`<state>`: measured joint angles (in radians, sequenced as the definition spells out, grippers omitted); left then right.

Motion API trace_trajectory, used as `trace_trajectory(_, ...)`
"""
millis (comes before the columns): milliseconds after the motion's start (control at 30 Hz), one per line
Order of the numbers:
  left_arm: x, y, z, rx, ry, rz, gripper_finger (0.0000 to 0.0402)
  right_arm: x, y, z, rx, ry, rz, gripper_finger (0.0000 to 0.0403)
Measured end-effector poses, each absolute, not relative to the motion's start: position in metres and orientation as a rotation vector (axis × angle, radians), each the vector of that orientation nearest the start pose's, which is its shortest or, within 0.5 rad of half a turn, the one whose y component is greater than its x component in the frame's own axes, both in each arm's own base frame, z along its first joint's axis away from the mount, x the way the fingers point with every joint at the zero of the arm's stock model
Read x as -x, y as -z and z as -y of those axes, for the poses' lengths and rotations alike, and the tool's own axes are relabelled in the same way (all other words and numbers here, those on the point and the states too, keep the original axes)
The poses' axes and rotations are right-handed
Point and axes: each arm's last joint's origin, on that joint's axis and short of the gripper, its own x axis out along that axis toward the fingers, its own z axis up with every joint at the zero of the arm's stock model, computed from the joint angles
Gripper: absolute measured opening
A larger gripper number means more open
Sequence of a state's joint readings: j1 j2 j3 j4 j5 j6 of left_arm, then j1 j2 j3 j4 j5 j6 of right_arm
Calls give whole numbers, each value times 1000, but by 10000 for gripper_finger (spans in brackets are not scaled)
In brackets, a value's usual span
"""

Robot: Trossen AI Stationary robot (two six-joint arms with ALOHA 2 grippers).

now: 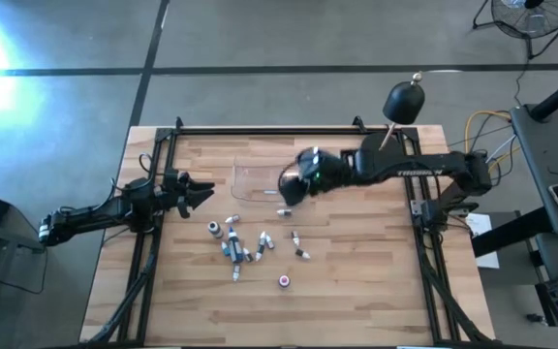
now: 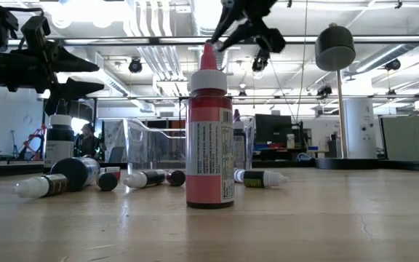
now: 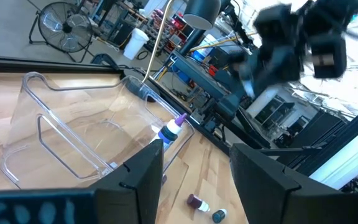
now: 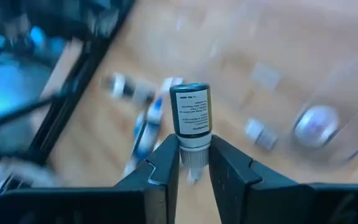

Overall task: Pick & Place food coloring
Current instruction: Put the small green food coloring bottle into the transparent bin

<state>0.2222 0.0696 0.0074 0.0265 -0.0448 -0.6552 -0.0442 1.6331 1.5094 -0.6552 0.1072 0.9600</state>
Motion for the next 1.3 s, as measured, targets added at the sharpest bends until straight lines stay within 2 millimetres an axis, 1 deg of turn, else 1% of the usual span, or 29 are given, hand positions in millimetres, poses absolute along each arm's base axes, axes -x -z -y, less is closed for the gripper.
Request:
trace_trajectory(67, -99, -163, -24, 654, -269, 53, 161, -359, -336, 32, -825, 547, -595, 65)
trace_trajectory(133, -99, -163, -24, 654, -269, 53, 161, -368, -334, 46, -824, 561, -595, 66)
trace_trajectory(233, -99, -163, -24, 654, -269, 53, 161, -385, -319, 62, -814, 554, -651, 67)
trace_trajectory(333, -99, -163, -24, 654, -269, 53, 161, -400, -308, 71, -789, 551, -685, 74)
trace_trajectory(400, -99, -163, -24, 654, -269, 53, 161, -407, -305, 73, -767, 546, -698, 89)
trace_trajectory(500, -99, -163, -24, 654, -269, 53, 161, -413, -301, 74, -731, 544, -736, 125)
trace_trajectory(667, -99, -163, -24, 654, -269, 53, 161, -409, -306, 73, -688, 566, -758, 193)
trace_trajectory(767, -99, -163, -24, 654, -269, 52, 161, -402, -311, 63, -589, 518, -812, 222)
trace_trajectory(867, -99, -163, -24, 654, -269, 52, 161, -391, -312, 40, -451, 439, -953, 237)
trace_trajectory(933, -99, -163, -24, 654, -269, 53, 161, -383, -306, 24, -411, 419, -1073, 241)
trace_trajectory(1000, -99, -163, -24, 654, -269, 52, 161, -377, -297, 11, -418, 431, -1177, 241)
trace_trajectory(1133, -99, -163, -24, 654, -269, 53, 161, -369, -283, -10, -511, 503, -1260, 234)
trace_trajectory(1233, -99, -163, -24, 654, -269, 53, 161, -365, -273, -32, -619, 468, -1321, 229)
trace_trajectory(1300, -99, -163, -24, 654, -269, 53, 161, -362, -268, -51, -607, 441, -1346, 226)
